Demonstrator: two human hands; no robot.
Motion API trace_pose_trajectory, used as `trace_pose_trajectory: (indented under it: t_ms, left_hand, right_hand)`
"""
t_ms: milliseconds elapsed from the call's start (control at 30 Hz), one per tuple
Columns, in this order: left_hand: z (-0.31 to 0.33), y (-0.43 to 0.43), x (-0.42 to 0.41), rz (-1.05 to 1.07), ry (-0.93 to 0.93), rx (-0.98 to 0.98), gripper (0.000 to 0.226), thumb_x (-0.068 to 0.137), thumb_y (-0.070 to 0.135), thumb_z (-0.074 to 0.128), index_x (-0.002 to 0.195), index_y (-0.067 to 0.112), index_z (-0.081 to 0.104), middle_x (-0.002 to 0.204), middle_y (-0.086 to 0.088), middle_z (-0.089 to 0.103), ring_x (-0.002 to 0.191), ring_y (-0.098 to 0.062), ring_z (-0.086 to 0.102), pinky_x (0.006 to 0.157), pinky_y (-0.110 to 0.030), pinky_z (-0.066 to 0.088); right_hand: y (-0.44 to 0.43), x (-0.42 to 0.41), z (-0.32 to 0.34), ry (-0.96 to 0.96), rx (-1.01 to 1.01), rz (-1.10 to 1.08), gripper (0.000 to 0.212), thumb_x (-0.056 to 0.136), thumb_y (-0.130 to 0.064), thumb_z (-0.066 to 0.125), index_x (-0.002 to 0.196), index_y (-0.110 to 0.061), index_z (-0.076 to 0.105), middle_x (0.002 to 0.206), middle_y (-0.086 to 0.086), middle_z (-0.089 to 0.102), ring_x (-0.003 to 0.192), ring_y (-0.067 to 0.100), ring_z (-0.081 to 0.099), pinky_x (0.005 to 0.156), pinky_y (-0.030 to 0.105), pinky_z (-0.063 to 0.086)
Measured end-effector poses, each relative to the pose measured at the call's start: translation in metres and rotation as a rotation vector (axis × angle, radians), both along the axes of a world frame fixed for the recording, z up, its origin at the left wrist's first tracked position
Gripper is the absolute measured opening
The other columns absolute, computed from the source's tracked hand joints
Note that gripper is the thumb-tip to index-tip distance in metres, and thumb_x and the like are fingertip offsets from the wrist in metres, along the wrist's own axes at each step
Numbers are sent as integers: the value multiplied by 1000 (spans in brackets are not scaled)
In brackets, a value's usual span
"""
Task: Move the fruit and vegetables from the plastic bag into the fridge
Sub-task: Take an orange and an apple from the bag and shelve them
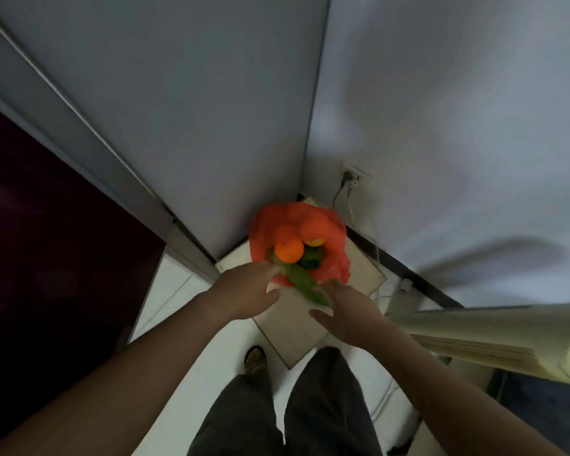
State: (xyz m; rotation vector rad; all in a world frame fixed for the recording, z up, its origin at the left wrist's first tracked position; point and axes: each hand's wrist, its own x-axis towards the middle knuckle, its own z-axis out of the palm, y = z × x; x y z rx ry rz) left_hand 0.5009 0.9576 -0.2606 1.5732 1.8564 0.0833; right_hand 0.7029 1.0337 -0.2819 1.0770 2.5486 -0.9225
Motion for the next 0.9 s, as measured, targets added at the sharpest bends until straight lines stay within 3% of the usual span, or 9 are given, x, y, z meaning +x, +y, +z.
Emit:
trace_pose_trajectory:
  t_ms: [300,500,700,900]
  left_hand:
    - [-72,36,17,253,41,59,40,90,30,51,129,25,46,129,5,50,113,-18,50,81,-29,42]
    - [-128,36,29,310,-7,94,40,91,32,50,130,30,43,131,7,49,113,-15,50,82,-29,45]
    - [-166,26,29,259,-71,121,39,91,33,50,129,26,44,130,7,50,116,-15,49,88,-38,49]
    - [-189,24,24,326,-156,271,42,89,30,55,129,24,45,131,7,46,115,-11,48,86,-25,46]
  right_hand:
    - [44,-11,-91,251,-2,-59,44,85,-32,60,125,-16,48,118,2,53,104,18,54,81,31,49]
    - [33,-2,-145,236,-10,-107,52,87,-34,60,133,-15,44,135,3,46,119,20,47,93,37,47]
    - [14,-1,-171,202,34,-200,53,87,-37,59,134,-20,42,136,-1,44,116,14,48,94,30,46]
    - [1,-14,-196,268,116,-320,49,84,-32,63,129,-21,47,127,-2,52,108,13,54,87,27,48]
